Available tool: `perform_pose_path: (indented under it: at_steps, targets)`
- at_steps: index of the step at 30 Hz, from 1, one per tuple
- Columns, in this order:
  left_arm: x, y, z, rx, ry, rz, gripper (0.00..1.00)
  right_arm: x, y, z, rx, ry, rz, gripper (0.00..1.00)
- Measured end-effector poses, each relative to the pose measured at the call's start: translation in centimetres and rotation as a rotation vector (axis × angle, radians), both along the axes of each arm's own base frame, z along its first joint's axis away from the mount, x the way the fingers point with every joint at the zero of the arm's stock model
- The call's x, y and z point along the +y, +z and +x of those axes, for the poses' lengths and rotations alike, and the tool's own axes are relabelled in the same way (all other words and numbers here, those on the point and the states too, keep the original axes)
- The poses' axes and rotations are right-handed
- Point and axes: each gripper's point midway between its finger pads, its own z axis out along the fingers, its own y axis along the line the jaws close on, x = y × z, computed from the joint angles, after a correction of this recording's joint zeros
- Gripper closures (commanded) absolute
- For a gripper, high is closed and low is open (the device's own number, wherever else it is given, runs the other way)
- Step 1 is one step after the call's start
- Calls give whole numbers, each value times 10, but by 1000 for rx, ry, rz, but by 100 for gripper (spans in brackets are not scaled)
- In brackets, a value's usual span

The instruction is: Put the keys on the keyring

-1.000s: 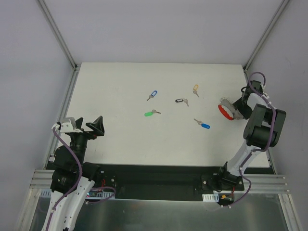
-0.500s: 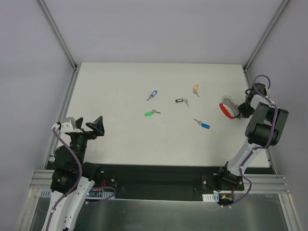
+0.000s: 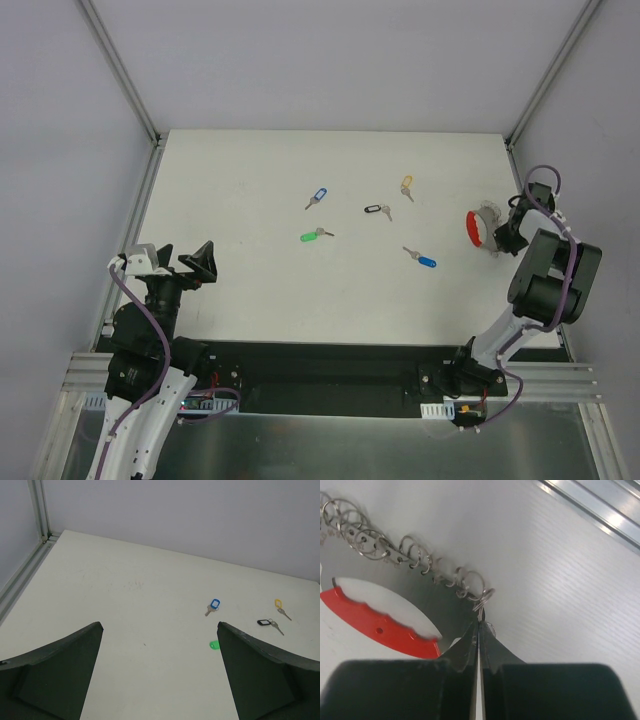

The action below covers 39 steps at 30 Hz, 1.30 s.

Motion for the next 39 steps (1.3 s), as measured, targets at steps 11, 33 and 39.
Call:
perform_pose_path:
  at_steps: [11,33,39]
  targets:
    - [0,-1,0,3,0,1,1,26,36,-45,-90,15,-26,99]
    - [-3,-2,0,8,-14,1,1,119,27,-161,-28,214,95,99]
    - [-3,-2,0,8,-15,2,1,163,16,-171,11,377,120,99]
